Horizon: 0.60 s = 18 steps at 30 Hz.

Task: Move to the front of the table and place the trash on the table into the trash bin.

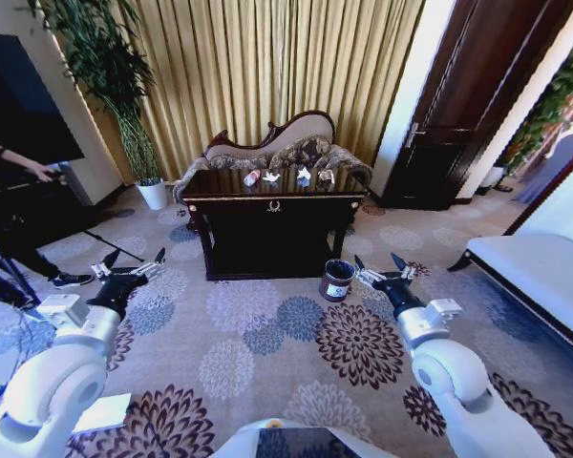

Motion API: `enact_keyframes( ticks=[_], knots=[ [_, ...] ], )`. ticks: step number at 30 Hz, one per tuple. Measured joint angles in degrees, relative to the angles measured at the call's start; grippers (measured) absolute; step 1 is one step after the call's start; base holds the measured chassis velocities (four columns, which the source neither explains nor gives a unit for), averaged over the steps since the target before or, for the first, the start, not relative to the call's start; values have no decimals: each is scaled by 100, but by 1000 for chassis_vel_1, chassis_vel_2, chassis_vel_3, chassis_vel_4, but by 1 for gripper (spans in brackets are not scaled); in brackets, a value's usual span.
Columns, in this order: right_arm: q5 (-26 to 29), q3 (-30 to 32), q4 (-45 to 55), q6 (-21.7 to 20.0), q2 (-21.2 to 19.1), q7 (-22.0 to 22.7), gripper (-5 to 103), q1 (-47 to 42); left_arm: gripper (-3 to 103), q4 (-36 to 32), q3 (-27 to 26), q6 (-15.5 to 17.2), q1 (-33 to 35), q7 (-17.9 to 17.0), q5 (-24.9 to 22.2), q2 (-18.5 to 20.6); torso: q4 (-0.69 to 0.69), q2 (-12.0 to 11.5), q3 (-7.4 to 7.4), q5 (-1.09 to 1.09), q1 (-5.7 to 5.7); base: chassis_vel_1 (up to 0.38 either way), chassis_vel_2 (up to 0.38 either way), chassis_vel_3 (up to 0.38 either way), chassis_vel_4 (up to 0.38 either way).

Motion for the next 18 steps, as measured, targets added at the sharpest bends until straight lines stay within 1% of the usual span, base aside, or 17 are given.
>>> enact_keyframes(
  ticks=[18],
  knots=[
    [0,0,0,0,0,0,100,1,100,0,0,0,0,0,0,0,0,0,0,0,0,0,0,0,0]
  ],
)
